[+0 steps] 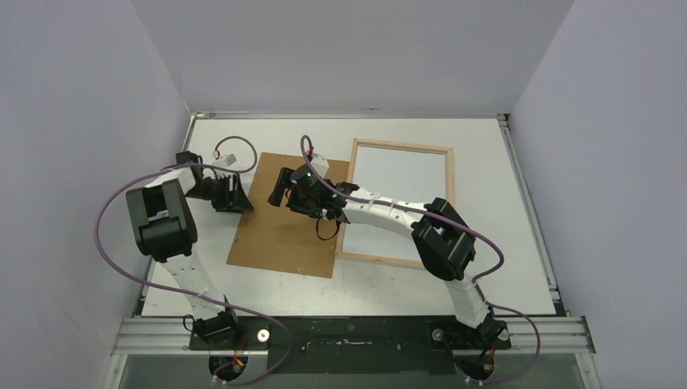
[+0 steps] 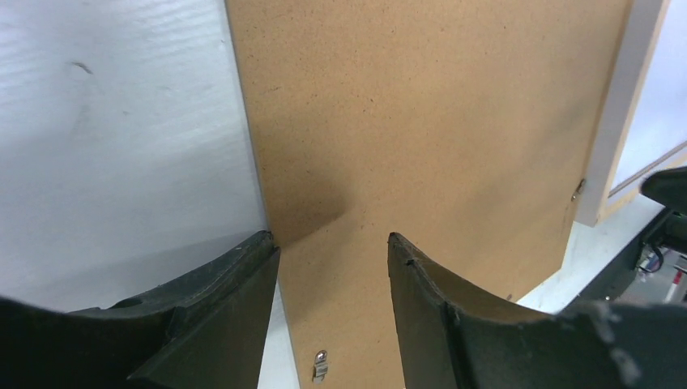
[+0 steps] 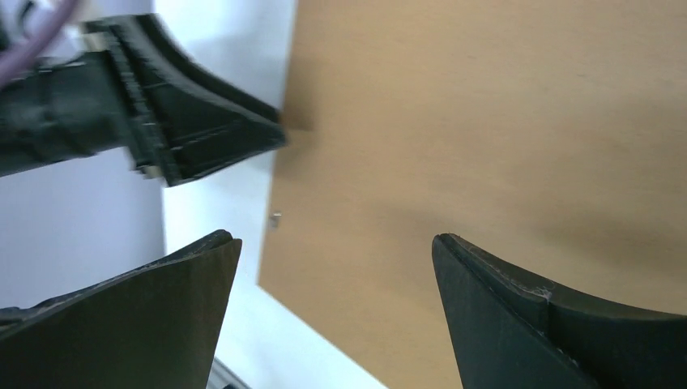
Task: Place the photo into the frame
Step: Move the photo frame item to the center of the board, then move the photo frame to the center of the board.
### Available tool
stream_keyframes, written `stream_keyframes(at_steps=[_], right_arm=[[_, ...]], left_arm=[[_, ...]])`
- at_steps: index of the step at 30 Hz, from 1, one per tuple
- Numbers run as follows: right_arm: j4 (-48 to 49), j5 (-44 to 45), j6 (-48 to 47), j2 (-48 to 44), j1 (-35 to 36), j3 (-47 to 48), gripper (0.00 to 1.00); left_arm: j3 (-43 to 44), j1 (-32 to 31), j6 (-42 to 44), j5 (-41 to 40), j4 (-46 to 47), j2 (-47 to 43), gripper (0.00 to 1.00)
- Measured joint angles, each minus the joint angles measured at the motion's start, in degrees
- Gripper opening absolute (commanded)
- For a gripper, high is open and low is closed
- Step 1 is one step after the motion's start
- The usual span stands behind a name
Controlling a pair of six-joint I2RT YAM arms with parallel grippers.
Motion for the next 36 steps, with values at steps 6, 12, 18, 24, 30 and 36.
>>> stream_keyframes(at_steps=[6, 12, 18, 24, 30, 36], right_arm=[[0.5, 0.9, -0.5, -2.1, 0.5, 1.1, 0.92], [-6.6, 7.5, -4.1, -2.1, 0.9, 3.5, 0.92], [-9.9, 13.1, -6.8, -1.6, 0.7, 0.6, 0.92], [-11.8, 15.7, -8.1, -1.0, 0.0, -1.3, 0.92], [-11.7, 15.9, -8.0, -1.0, -1.2, -4.9, 0.92], [-10.4, 15.7, -7.8, -1.0, -3.1, -8.6, 0.92]], left_arm=[[-0.4, -0.3, -0.2, 1.0, -1.4, 0.0, 0.50], [-1.2, 0.2, -0.2, -1.3, -1.9, -1.1, 0.50], [-2.6, 0.2, 0.1, -6.0, -1.6, -3.1, 0.49], [-2.6, 0.2, 0.6, -7.7, -1.6, -3.5, 0.49], [-2.6, 0.2, 0.8, -8.0, -1.6, -3.7, 0.50], [-2.6, 0.2, 0.9, -8.5, -1.9, -4.0, 0.50]])
